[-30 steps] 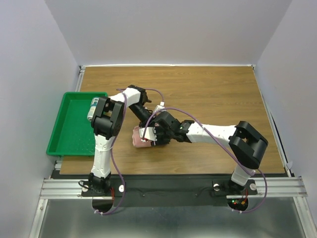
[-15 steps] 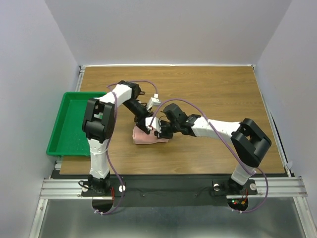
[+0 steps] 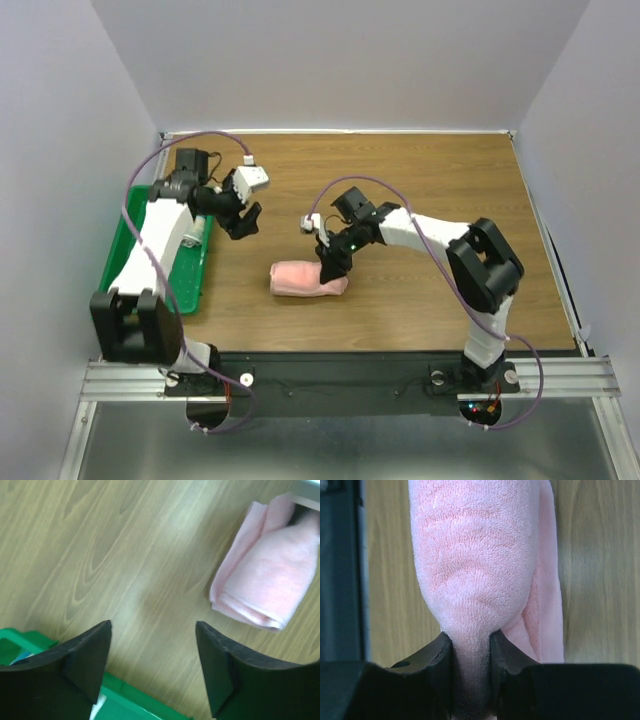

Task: Roll the towels
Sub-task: Roll the towel

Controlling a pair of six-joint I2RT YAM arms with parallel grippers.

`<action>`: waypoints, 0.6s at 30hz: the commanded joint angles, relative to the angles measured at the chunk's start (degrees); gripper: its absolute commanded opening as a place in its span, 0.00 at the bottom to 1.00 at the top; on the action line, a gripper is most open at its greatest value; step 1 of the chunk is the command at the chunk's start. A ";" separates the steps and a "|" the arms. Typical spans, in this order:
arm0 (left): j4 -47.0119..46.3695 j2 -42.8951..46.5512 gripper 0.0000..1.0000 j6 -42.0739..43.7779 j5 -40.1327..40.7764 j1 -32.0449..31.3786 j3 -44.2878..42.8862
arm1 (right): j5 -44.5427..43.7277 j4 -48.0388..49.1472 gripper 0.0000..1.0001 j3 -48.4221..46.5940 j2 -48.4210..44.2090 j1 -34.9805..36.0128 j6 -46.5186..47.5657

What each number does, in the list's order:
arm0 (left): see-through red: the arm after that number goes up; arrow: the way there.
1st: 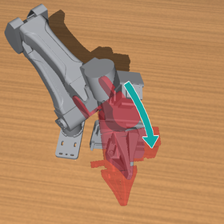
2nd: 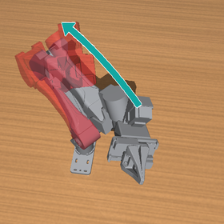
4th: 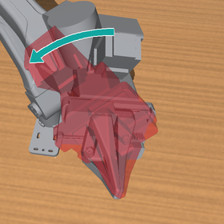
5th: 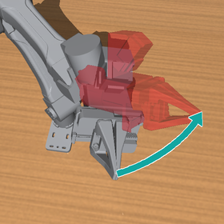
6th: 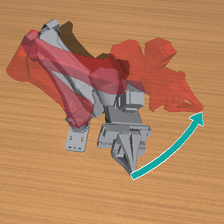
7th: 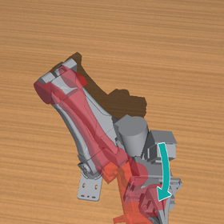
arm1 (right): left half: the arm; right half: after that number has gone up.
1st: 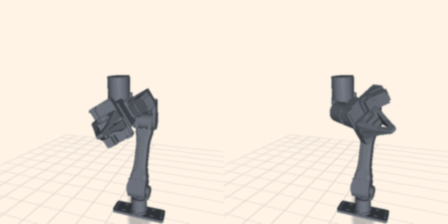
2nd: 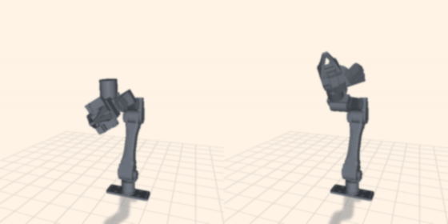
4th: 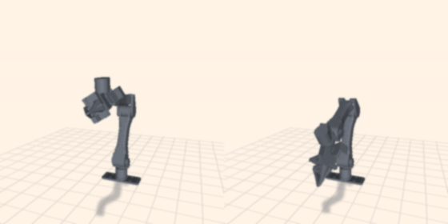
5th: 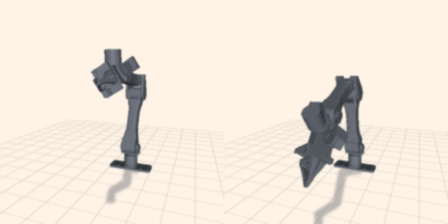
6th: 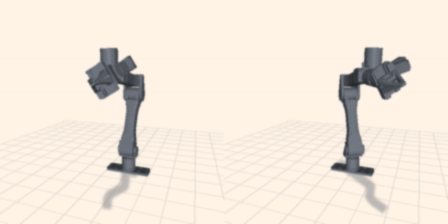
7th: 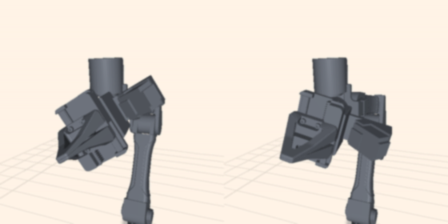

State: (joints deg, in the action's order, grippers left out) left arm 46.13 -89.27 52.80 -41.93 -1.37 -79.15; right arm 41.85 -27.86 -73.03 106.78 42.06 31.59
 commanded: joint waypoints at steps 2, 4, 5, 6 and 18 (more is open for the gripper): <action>-14.13 19.29 0.81 -2.53 10.88 -12.14 15.41 | 12.54 -12.39 0.01 -2.98 11.15 -4.09 -5.05; -15.27 25.08 0.82 -0.68 16.95 -20.75 22.09 | 14.40 -14.24 0.01 -5.27 14.40 -5.76 -4.96; -16.06 26.68 0.82 -0.68 18.80 -23.31 26.03 | 15.97 -15.29 0.01 -5.88 15.29 -6.55 -4.79; -17.72 28.96 0.89 -0.94 22.65 -28.81 27.81 | 16.86 -15.73 0.01 -7.11 16.17 -6.90 -4.61; -33.37 26.01 0.99 3.80 37.71 -51.71 39.86 | 22.05 -19.16 0.01 -11.78 22.94 -8.84 -3.56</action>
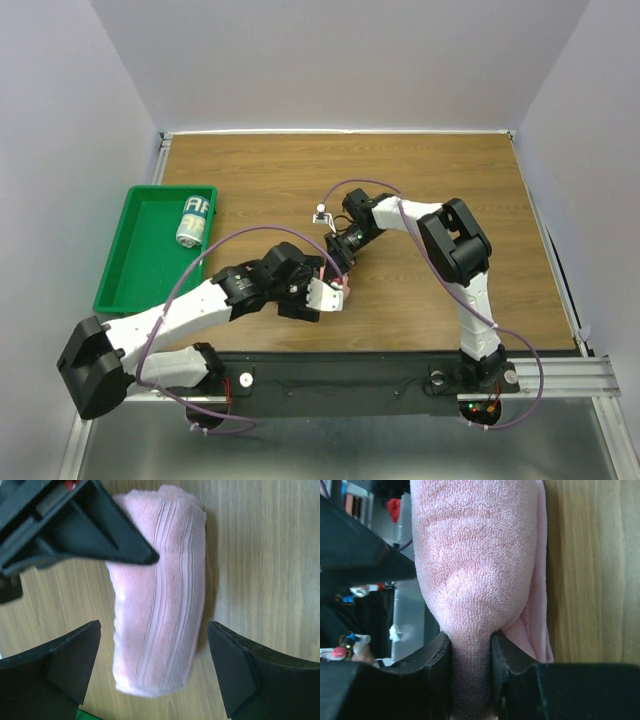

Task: Roll the towels
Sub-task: Roll the towel

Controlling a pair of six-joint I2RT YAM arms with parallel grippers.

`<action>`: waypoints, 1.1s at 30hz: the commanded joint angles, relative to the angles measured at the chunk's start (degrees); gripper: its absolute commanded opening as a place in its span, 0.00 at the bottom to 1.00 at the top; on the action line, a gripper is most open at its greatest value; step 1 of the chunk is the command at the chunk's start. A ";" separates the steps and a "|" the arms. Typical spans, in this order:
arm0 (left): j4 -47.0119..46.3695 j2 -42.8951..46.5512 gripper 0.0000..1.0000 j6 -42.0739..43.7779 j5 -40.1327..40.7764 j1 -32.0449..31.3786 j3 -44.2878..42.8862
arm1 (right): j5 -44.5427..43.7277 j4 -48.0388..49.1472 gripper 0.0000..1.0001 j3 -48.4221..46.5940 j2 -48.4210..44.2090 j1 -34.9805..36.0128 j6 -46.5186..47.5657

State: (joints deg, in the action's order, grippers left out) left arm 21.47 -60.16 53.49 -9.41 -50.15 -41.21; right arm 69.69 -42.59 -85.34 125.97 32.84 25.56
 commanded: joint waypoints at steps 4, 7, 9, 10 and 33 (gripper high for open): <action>-11.45 -7.16 0.99 3.81 5.37 -4.95 3.50 | -5.27 -4.87 0.01 0.35 3.93 0.21 2.74; -13.12 -10.57 0.99 3.72 4.75 -5.83 4.91 | -5.27 -5.14 0.01 0.26 4.45 0.21 3.18; -15.57 -12.43 0.99 3.37 6.24 -5.84 6.14 | -4.83 -5.49 0.01 0.09 4.63 0.21 3.79; -16.63 -14.00 0.99 3.28 6.94 -5.92 6.66 | -4.74 -5.57 0.01 0.00 4.72 0.21 3.88; -1.98 -19.73 0.10 -4.18 0.45 -5.49 1.23 | -14.58 -16.12 1.00 -6.85 -1.43 -13.40 7.13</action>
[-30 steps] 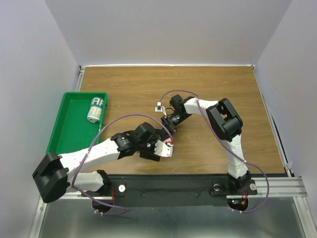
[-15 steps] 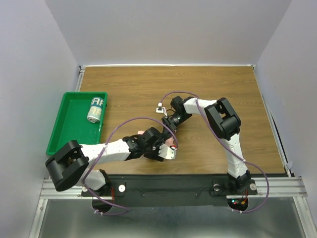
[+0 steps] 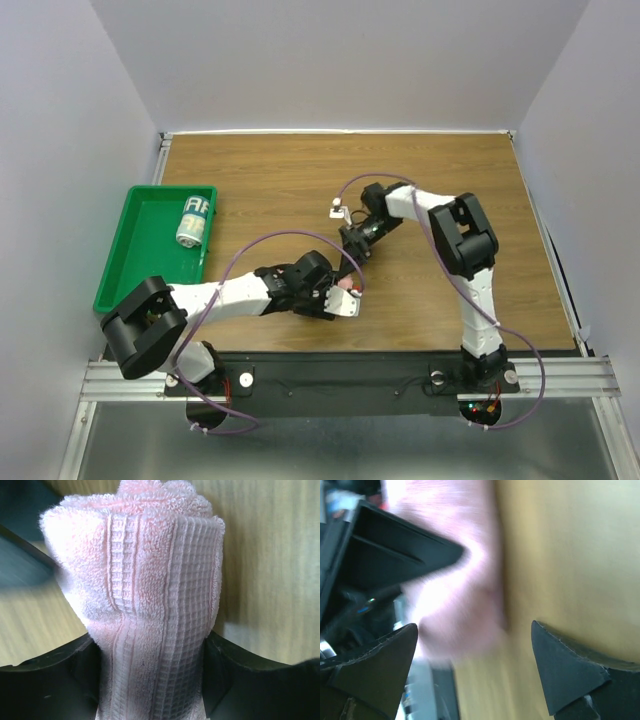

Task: Roll the towels
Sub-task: Place the rolled towel into the container

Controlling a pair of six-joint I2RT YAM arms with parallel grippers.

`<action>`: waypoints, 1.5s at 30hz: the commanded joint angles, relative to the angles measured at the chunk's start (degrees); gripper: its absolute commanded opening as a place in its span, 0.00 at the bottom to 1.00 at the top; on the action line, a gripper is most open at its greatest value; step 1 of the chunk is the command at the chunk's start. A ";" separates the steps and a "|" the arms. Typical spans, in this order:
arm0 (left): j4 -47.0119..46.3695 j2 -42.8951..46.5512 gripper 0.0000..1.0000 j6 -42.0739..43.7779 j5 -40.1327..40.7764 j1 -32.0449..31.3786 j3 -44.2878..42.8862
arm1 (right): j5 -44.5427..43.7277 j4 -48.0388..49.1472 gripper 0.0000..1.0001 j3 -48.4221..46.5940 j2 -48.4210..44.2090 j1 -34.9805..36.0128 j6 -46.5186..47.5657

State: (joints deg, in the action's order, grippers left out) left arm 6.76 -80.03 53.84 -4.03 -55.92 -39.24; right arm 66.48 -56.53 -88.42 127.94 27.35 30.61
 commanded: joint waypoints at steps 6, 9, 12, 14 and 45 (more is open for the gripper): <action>15.91 -1.18 0.00 -13.91 -9.93 7.47 -8.45 | -12.87 -3.93 1.00 -4.40 -7.60 -15.56 1.73; 17.84 -2.24 0.00 -17.53 -12.13 13.79 -13.64 | -12.69 -4.46 1.00 -2.90 -9.46 -17.24 2.17; 18.37 -1.01 0.00 -21.93 -13.28 17.50 -17.95 | -12.86 -4.64 1.00 -1.85 -11.39 -17.95 2.44; 19.07 0.05 0.00 -25.18 -13.11 21.01 -20.42 | -12.86 -4.81 1.00 -1.58 -12.36 -18.12 2.52; 4.40 -1.88 0.00 -19.47 15.01 75.96 -28.44 | -11.19 -4.99 1.00 2.73 -15.09 -18.30 4.28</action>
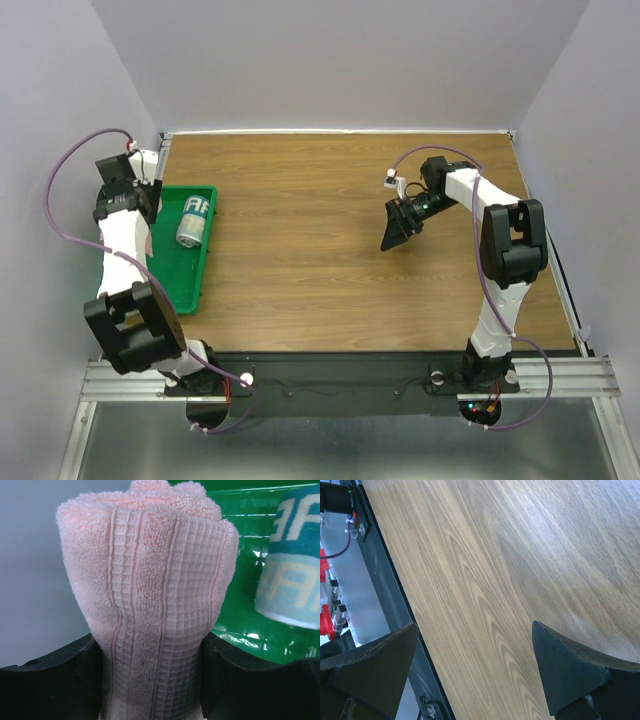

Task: Roll the towels
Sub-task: Place the rolled towel into the container

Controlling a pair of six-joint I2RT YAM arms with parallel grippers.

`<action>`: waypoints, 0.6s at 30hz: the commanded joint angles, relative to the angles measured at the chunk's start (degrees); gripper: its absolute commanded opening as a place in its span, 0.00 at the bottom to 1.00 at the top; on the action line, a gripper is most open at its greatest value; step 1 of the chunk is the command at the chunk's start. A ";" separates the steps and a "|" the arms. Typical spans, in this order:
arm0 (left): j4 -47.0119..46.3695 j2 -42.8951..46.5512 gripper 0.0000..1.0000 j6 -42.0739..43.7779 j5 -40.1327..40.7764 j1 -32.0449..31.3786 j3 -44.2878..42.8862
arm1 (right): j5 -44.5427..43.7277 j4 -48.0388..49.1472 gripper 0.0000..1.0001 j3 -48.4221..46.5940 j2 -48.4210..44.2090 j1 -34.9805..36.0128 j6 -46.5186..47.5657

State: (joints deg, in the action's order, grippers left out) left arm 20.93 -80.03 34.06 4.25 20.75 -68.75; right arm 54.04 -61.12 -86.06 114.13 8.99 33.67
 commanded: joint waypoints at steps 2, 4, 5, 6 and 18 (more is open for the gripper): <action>-12.22 -3.11 0.00 -0.40 7.61 -1.06 1.77 | 1.15 -0.40 1.00 0.46 -1.27 0.06 1.22; -15.46 -3.55 0.00 -0.66 8.92 -1.85 3.17 | 0.89 -0.40 1.00 0.54 -1.10 0.06 1.31; -16.26 -4.16 0.00 -0.67 9.37 -2.12 3.53 | 0.80 -0.40 1.00 0.54 -1.10 -0.03 1.31; -17.92 -4.69 0.00 -0.75 10.50 -2.99 4.15 | 0.63 -0.40 1.00 0.46 -0.84 -0.03 1.31; -21.90 -16.20 0.00 -4.35 12.98 -6.34 2.75 | -0.43 -0.58 1.00 0.54 -1.10 0.06 0.69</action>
State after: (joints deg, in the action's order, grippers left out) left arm 2.48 -94.52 32.25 15.44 14.31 -64.20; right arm 53.78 -61.14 -85.67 114.13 8.97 33.82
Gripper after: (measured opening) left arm 0.676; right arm 0.999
